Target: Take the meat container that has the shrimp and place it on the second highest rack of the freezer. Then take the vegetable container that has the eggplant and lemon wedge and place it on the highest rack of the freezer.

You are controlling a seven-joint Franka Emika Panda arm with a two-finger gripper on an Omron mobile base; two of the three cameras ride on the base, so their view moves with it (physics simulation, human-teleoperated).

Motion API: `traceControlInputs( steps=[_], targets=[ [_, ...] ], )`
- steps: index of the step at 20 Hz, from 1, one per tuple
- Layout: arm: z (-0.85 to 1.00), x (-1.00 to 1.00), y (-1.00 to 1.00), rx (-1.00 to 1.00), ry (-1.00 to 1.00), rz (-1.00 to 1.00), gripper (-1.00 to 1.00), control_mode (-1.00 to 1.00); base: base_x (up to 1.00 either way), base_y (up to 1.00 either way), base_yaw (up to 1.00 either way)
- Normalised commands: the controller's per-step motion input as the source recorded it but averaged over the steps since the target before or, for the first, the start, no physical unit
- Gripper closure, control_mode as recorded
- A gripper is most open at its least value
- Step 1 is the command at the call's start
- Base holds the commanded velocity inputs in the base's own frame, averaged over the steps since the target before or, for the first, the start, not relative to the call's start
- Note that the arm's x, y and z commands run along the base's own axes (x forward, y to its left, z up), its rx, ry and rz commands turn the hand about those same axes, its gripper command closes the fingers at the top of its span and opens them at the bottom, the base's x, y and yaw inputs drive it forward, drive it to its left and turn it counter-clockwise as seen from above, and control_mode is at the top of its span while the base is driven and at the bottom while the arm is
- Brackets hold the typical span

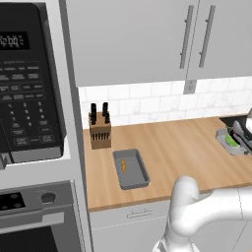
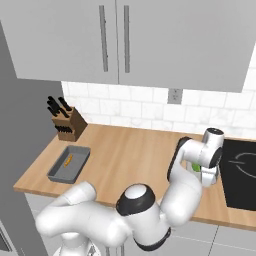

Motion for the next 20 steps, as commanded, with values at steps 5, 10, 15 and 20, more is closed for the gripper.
traceControlInputs(
  steps=[5, 10, 15, 20],
  targets=[
    [-0.03, -0.36, 0.03, 0.00, -0.14, -0.06, 1.00, -1.00, 0.00, 0.00, 0.00],
    [0.59, -0.39, 0.08, 0.00, -0.34, -0.02, 1.00, -1.00, 0.00, 0.00, 0.00],
    [0.80, -0.10, 0.74, -0.05, -0.27, 0.00, 1.00, -1.00, 0.00, 0.00, 0.00],
    [0.90, -0.13, 1.00, -0.22, -0.06, 0.00, 1.00, -1.00, 0.00, 0.00, 0.00]
  ],
)
